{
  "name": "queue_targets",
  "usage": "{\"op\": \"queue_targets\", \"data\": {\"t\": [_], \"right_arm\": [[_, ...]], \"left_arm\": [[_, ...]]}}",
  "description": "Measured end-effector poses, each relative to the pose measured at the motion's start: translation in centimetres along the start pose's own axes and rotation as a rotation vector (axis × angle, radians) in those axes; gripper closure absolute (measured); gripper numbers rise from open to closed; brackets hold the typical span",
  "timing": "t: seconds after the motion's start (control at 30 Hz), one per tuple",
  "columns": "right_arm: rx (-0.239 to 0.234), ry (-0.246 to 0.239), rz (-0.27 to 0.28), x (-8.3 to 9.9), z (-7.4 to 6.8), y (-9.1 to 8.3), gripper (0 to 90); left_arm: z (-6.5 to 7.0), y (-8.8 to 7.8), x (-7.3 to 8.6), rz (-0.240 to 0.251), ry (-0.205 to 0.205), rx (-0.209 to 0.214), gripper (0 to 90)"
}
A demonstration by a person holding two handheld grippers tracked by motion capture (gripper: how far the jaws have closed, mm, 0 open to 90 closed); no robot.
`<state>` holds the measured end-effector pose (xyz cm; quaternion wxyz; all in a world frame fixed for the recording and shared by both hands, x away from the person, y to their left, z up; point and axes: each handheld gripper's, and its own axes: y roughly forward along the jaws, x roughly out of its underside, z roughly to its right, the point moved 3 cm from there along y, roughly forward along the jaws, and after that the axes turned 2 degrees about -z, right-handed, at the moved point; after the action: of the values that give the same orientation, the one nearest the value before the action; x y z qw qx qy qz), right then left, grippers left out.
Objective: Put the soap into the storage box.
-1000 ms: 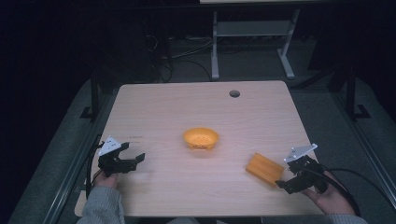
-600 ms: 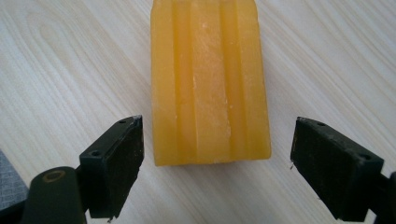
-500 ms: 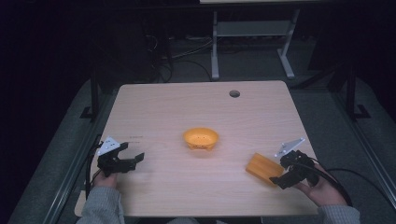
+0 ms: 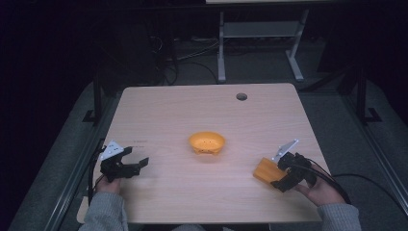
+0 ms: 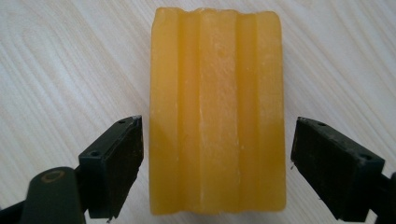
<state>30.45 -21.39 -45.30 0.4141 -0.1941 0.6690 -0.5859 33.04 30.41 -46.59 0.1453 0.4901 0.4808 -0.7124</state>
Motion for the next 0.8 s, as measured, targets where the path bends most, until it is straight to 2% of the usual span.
{"op": "queue_targets", "data": {"t": [0.3, 0.8], "right_arm": [[0.007, -0.02, -0.042, -1.0, 0.1, 1.2, 16.1], [-0.004, -0.037, -0.065, -1.6, 0.1, 2.5, 17.6]], "left_arm": [[0.0, -0.1, 0.0, 0.002, -0.003, 0.0, 13.8], [-0.1, -0.1, 0.0, -0.005, 0.009, 0.0, 13.8]]}}
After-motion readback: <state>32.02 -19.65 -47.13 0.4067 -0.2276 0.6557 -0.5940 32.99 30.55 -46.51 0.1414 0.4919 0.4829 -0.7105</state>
